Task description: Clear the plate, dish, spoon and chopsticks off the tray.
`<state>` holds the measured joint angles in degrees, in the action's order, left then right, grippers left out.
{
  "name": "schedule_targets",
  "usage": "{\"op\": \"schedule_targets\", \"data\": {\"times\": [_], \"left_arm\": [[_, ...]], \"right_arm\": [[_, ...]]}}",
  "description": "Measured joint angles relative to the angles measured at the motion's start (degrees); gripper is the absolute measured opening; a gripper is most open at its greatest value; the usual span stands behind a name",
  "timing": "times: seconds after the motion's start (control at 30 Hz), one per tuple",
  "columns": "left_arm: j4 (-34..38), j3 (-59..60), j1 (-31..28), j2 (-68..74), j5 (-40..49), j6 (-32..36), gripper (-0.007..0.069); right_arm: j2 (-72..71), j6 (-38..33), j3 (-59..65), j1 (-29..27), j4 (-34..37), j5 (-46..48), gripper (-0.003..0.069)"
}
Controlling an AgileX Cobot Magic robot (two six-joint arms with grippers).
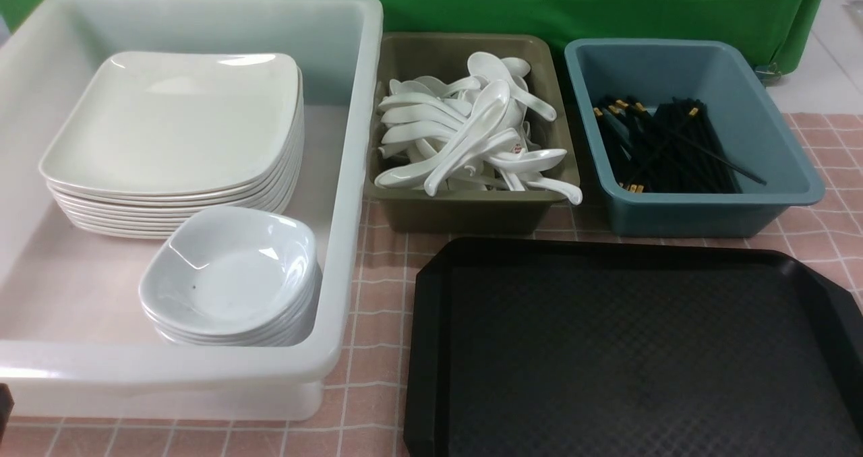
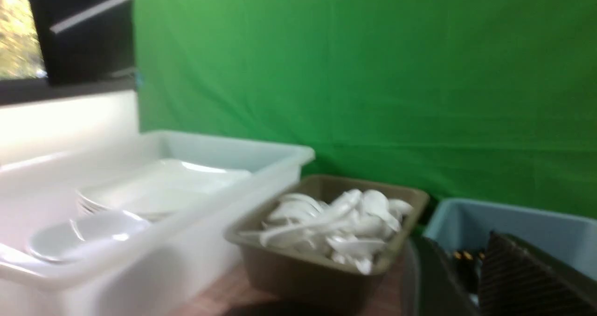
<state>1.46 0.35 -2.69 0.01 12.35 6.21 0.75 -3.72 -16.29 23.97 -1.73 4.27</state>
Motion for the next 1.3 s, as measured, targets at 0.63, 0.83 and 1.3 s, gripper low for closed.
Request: {"op": "schedule_targets", "data": {"times": [0.63, 0.83, 1.3], "left_arm": [[0.0, 0.0, 0.0, 0.0, 0.1, 0.5, 0.0004], [0.0, 0.0, 0.0, 0.0, 0.2, 0.6, 0.0004], [0.0, 0.0, 0.0, 0.0, 0.3, 0.6, 0.0004]], "right_arm": [[0.1, -0.9, 15.6, -23.8, -0.1, 6.1, 0.0239], [0.1, -0.9, 15.6, -23.8, -0.1, 6.1, 0.0239], [0.1, -0.9, 15.6, -23.8, -0.1, 6.1, 0.024]]}}
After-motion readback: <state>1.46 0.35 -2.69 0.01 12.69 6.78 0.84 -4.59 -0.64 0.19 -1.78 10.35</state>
